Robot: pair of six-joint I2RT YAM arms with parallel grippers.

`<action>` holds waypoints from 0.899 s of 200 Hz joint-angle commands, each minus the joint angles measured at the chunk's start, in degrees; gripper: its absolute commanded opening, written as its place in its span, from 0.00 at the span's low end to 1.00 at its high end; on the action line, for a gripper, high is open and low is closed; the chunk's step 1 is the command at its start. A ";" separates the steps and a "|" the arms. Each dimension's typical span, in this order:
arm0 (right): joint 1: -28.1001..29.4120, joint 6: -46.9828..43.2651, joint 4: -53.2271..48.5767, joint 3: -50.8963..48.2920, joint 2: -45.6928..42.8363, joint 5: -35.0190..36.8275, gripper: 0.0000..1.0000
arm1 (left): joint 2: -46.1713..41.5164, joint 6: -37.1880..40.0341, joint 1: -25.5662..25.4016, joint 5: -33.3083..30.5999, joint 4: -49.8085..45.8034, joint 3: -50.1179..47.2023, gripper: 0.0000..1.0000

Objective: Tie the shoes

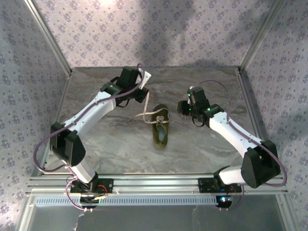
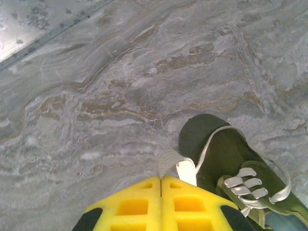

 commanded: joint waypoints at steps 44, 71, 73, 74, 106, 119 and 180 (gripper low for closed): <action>-1.29 -1.82 -1.83 -1.41 -3.07 -0.53 0.43 | 6.75 18.83 0.63 7.26 4.59 3.90 0.00; -1.88 -1.66 -1.96 -2.33 -4.19 -0.51 0.43 | 11.79 20.94 1.99 9.26 3.85 8.19 0.00; -1.88 -1.64 -1.98 -2.40 -4.23 -0.47 0.43 | 12.16 20.87 2.18 9.62 3.70 8.62 0.00; -1.87 -1.64 -1.99 -2.43 -4.28 -0.47 0.43 | 12.38 20.82 2.19 9.80 3.71 8.78 0.00; -2.25 -1.73 -2.76 -2.87 -5.08 -0.32 0.42 | 18.27 19.56 3.63 14.17 2.09 13.84 0.00; -2.35 -1.64 -2.88 -3.26 -5.51 -0.32 0.43 | 20.13 18.82 4.15 14.06 2.11 14.64 0.00; -2.21 -1.56 -2.81 -3.80 -6.36 -0.35 0.43 | 21.87 7.82 8.23 8.85 2.51 15.10 0.52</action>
